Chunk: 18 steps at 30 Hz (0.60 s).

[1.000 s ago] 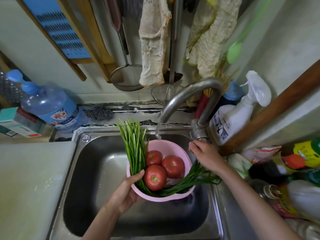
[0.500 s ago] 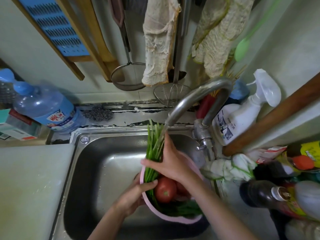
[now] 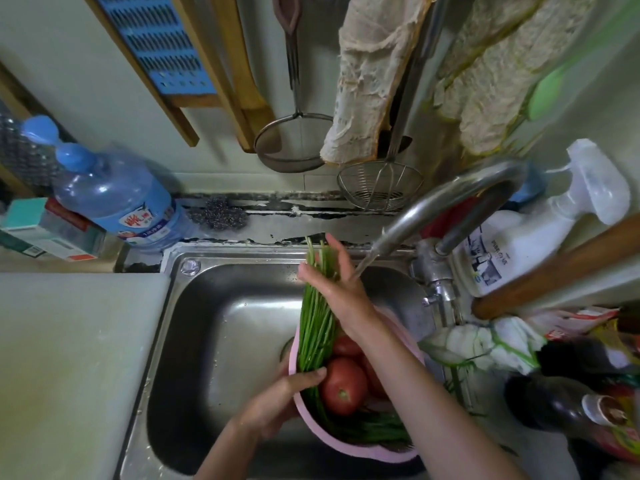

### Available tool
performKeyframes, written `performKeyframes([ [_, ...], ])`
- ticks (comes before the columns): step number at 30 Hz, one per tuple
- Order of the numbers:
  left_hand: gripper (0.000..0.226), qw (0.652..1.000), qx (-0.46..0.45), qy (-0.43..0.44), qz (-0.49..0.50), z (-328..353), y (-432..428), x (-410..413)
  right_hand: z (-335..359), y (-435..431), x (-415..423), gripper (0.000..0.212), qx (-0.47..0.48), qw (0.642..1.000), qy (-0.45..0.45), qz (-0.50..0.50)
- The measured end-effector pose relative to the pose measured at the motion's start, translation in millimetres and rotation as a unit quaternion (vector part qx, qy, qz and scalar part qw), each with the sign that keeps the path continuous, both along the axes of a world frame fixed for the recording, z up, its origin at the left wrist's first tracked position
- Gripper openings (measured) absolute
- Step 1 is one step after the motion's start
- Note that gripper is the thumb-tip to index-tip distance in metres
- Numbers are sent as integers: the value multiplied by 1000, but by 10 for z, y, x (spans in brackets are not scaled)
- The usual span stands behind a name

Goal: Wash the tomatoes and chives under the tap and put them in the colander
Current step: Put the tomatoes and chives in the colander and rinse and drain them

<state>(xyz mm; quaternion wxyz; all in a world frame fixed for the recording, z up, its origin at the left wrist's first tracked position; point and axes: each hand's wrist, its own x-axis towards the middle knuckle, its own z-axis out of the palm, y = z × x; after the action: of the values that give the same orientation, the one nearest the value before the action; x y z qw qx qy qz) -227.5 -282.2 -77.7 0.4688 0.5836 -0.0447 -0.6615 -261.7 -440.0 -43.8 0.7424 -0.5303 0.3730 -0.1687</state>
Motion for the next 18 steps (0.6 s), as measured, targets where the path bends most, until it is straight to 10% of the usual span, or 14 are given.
performKeyframes([
  [6, 63, 1000, -7, 5, -16, 82, -57, -28, -37, 40, 143, 23, -190, 976, 56, -93],
  [10, 61, 1000, -7, 27, 14, 87, -5, -52, 159, -9, -202, 63, -207, 968, 125, 67],
  [14, 44, 995, -22, 75, 64, 101, 11, -5, 2, 215, -795, 61, -477, 836, 224, 151],
  [18, 41, 996, -37, 35, 70, 127, -37, 3, -185, 408, -783, 74, -483, 749, 384, 240],
])
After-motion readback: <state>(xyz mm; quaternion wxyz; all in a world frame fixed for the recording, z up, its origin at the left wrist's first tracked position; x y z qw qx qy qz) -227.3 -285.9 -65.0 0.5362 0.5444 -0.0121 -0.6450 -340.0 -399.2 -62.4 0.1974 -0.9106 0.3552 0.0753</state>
